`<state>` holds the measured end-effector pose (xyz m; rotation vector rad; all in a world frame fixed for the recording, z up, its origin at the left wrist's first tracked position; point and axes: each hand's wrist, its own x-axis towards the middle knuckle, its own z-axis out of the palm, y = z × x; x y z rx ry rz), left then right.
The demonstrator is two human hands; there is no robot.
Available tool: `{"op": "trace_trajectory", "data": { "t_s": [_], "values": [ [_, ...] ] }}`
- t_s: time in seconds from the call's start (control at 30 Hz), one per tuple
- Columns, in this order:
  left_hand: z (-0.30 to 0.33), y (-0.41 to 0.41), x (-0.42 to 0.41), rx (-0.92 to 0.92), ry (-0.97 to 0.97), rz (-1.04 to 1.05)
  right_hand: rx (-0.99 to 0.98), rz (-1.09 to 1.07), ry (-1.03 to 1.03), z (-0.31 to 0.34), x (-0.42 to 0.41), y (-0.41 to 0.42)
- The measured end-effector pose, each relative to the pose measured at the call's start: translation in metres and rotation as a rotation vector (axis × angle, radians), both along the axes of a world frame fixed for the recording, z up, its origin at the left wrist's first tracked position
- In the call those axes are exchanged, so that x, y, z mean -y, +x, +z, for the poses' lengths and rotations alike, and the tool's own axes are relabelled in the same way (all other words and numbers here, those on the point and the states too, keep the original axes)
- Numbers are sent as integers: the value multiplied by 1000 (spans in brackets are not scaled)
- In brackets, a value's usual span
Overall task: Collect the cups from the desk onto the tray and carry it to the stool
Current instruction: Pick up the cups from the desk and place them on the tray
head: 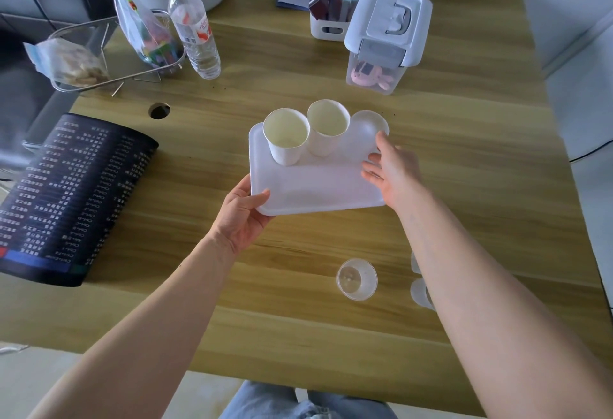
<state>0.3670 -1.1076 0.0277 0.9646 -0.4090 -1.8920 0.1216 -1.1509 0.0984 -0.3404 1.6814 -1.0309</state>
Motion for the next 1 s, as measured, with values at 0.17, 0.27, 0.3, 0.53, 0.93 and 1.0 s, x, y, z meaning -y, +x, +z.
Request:
{"op": "trace_trajectory", "data": {
  "t_s": [0.17,0.27,0.3,0.53,0.93,1.0],
  "values": [
    [0,1,0,-5,0,8,-20,8,-28,-1,-5,0],
    [1,2,1,2,2,19,-106,37,-49,1,-16,-3],
    [0,3,1,6,5,25,-150,64,-62,2,-22,-4],
    [-4,3,3,20,23,53,-496,594,-65,-12,-94,-21],
    [-6,-1,2,-22,23,51,-720,942,177,-65,-128,-34],
    [-6,-1,1,-36,19,46,-701,924,154,-55,-126,-36]
  ]
}}
